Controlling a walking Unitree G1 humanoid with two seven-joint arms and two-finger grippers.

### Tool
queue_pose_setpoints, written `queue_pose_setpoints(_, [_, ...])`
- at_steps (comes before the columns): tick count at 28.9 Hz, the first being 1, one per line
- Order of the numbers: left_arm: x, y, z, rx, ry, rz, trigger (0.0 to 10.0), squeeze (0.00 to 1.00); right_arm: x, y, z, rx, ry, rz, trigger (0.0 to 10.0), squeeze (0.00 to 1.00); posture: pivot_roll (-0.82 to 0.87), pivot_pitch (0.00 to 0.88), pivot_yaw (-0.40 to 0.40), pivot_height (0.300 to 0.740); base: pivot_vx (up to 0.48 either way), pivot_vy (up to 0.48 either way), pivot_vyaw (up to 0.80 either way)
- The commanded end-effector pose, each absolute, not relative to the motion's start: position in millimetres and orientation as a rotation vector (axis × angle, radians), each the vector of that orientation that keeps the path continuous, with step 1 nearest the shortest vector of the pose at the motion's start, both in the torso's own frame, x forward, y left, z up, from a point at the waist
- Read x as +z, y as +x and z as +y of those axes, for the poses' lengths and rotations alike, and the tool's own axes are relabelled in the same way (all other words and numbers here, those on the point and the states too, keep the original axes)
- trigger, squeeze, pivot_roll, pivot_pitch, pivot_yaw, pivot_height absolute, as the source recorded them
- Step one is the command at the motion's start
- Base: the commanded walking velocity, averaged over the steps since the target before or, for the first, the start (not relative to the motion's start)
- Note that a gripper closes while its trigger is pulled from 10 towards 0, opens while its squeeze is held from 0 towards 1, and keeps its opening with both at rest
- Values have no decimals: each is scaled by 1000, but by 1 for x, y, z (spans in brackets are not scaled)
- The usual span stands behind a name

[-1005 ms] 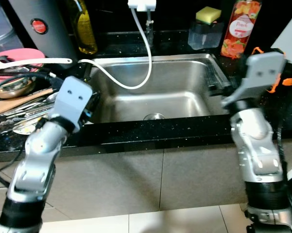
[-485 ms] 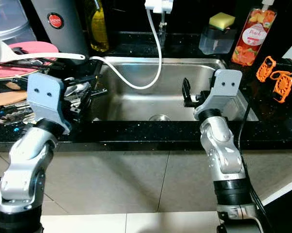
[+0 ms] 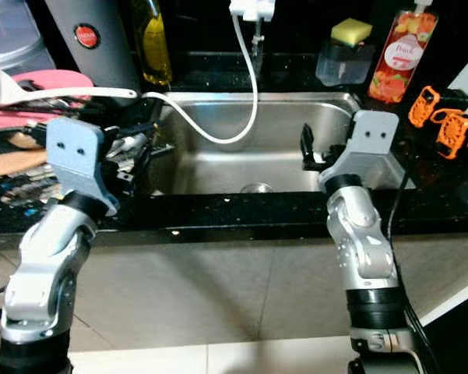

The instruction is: Kitchen organization

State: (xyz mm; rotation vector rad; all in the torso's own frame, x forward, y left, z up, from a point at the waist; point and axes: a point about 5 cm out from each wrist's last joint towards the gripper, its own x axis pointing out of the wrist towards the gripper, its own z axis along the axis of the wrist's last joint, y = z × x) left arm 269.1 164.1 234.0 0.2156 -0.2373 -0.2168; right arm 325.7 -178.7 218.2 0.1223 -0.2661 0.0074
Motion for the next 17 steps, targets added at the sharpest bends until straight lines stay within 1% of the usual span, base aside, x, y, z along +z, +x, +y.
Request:
queue_pose_setpoints(1, [232, 269, 165, -214, 211, -223, 10000, 0, 213, 325, -176, 9, 113, -240, 10000, 0, 117, 0, -45, 740, 0, 480, 0])
queue_pose_setpoints(8, [232, 270, 163, -219, 213, -221, 10000, 0, 213, 325, -178, 4, 108, -239, 10000, 0, 104, 0, -35, 740, 0, 480, 0])
queue_pose_setpoints(17, [232, 271, 162, -226, 236, -221, 10000, 0, 213, 325, -177, 5, 105, -240, 10000, 0, 104, 0, -36, 740, 0, 0, 0])
